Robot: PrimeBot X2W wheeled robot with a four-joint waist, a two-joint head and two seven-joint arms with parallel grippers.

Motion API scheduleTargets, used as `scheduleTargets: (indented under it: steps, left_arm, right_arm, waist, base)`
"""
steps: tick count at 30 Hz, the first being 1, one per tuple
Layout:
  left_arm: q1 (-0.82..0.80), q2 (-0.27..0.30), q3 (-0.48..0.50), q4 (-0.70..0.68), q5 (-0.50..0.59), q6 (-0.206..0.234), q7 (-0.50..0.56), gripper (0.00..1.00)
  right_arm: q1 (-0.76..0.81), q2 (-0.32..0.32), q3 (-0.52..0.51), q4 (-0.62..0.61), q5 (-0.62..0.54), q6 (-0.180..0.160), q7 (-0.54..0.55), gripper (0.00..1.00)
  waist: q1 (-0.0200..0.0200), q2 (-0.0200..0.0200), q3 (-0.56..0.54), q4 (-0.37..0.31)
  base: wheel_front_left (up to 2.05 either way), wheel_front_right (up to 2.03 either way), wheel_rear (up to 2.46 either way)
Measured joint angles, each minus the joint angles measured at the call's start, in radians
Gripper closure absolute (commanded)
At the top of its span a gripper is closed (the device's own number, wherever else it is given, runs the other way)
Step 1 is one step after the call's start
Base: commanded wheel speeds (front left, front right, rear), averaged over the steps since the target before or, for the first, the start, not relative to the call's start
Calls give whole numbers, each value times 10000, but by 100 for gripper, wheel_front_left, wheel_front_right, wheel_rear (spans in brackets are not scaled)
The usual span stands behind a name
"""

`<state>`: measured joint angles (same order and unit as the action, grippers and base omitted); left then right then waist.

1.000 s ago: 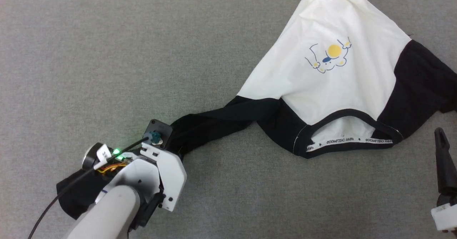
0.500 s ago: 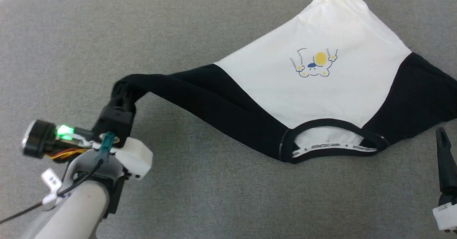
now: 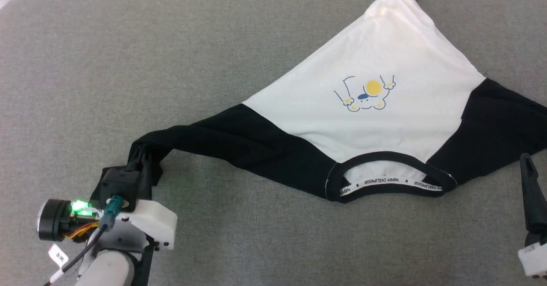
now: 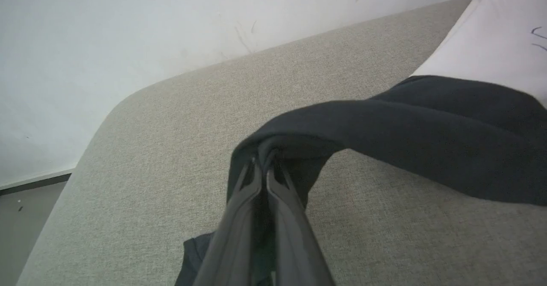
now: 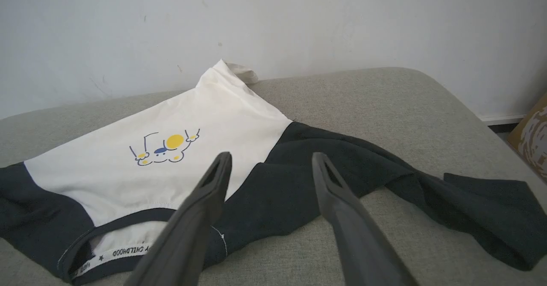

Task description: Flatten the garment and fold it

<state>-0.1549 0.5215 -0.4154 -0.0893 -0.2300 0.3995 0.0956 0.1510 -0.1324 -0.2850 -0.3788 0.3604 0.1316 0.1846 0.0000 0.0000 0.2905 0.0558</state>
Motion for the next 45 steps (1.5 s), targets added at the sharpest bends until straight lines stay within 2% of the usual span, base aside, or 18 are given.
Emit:
scheduleTargets:
  steps: [1, 7, 11, 14, 16, 20, 22, 25, 31, 36, 45]
  left_arm:
    - [8, -117, 67, 123, -186, -19, -150, 0]
    - [135, -316, 412, 374, -982, -290, -740, 0]
    - [516, -309, 631, -832, -1304, -272, -777, 0]
    - [720, -174, 458, -1962, -1306, -311, -414, 0]
    - [720, 12, 176, -2497, -1266, -493, 50, 0]
    - [430, 351, -706, -2984, -901, -1135, 1156, 0]
    - [100, 347, -1145, -2955, -757, -1455, 1565, 0]
    - [-427, 125, -1766, -2506, -589, -1919, 1785, 0]
    - [-1299, -144, -2936, -702, -50, -2953, 2263, 0]
    - [-2034, -316, -3277, 384, 276, -3287, 2341, 0]
    - [-3238, -1045, -3609, 1549, 610, -3641, 2150, 0]
  right_arm:
    - [1, -6, 2, -2, 0, 2, 13, 0]
    - [60, 2, 67, -21, -4, 0, 178, 0]
    - [170, 48, 50, -52, -15, 0, 188, 0]
    - [203, 73, 31, -73, -15, 0, 186, 0]
    - [199, 86, 65, -79, -15, 0, 184, 0]
    - [167, 100, 167, -58, 2, 0, 169, 0]
    - [158, 104, 219, -21, 19, 0, 142, 0]
    - [116, 90, 245, 63, 52, 2, 67, 0]
    - [-67, 10, 297, 169, 211, 2, -50, 0]
    - [-114, -142, 291, 249, 309, 0, -165, 0]
    - [-355, -368, 297, 349, 481, 2, -221, 0]
  waist:
    - [0, 0, -25, 11]
    - [0, 0, -238, 29]
    - [0, 0, -366, -21]
    - [-1, 0, -385, -65]
    - [0, 0, -343, -105]
    - [-1, 0, -224, -237]
    - [0, 1, -137, -315]
    - [0, 0, 20, -435]
    - [1, 0, 403, -685]
    - [1, 0, 760, -848]
    - [0, 0, 1272, -1064]
  base:
    - [0, 0, 0]
    - [0, 0, 0]
    - [0, 0, 0]
    - [0, 0, 0]
    - [0, 0, 0]
    - [0, 0, 0]
    - [0, 0, 0]
    - [0, 0, 0]
    - [0, 0, 0]
    - [0, 0, 0]
    - [0, 0, 0]
